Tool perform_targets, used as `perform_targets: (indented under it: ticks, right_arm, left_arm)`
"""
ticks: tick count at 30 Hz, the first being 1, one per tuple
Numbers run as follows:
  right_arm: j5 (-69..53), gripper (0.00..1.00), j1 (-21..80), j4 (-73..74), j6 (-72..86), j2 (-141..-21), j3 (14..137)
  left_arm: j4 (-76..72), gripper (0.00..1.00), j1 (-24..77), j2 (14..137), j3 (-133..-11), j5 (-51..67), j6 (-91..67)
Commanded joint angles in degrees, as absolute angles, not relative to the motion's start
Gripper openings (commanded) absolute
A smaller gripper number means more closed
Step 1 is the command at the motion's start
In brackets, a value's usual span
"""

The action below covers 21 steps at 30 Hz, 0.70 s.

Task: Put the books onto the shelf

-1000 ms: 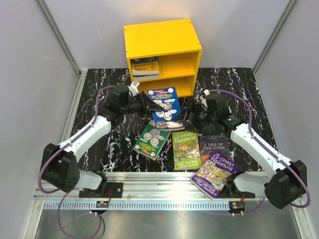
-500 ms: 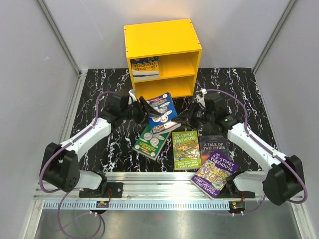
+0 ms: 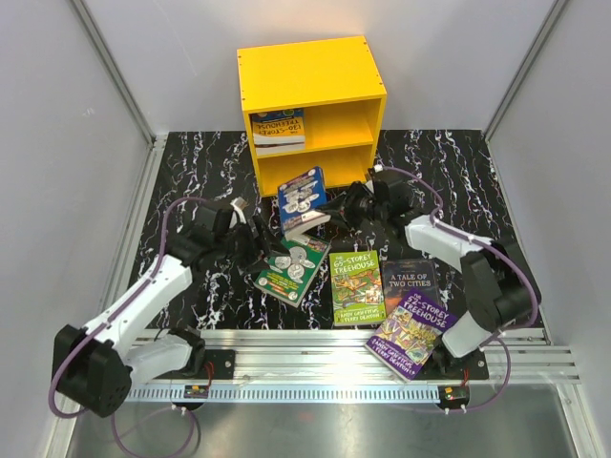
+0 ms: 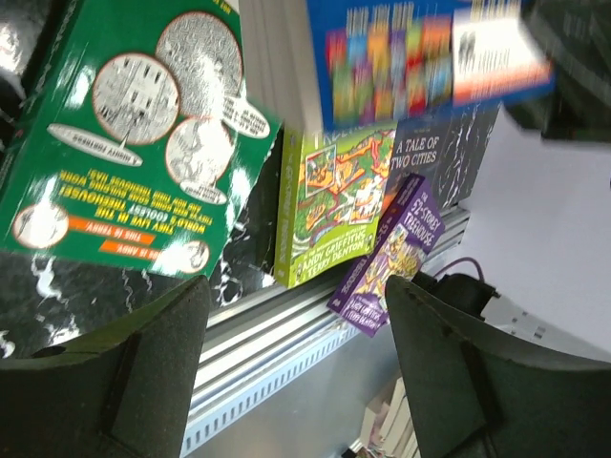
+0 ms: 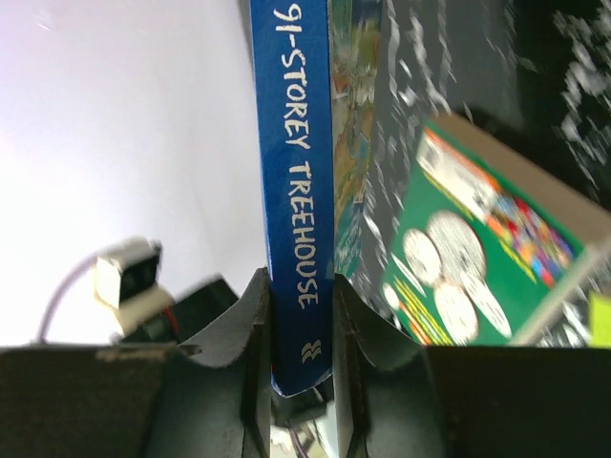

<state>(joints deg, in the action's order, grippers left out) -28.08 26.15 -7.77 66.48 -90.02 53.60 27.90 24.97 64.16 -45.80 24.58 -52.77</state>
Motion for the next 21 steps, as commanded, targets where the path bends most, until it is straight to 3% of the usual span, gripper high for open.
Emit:
perform_targets:
  ticks: [1,12,21]
  right_arm:
    - [-28.74,0.0,25.66,-25.21,71.18,-92.98,59.41]
    - [-25.05,0.0,25.75,-44.63,81.2,-113.87,65.82]
    - [-23.56,0.0,26.19,-40.18,81.04,-129.72,83.05]
  left_arm:
    - [32.69,0.76,24.08,59.17,-44.56,23.47,-49.49]
    - [41.74,0.75,23.47,49.32,-42.37,25.75,-47.72]
    - [47.28,0.75,23.29,45.0,-40.7,26.28,-46.85]
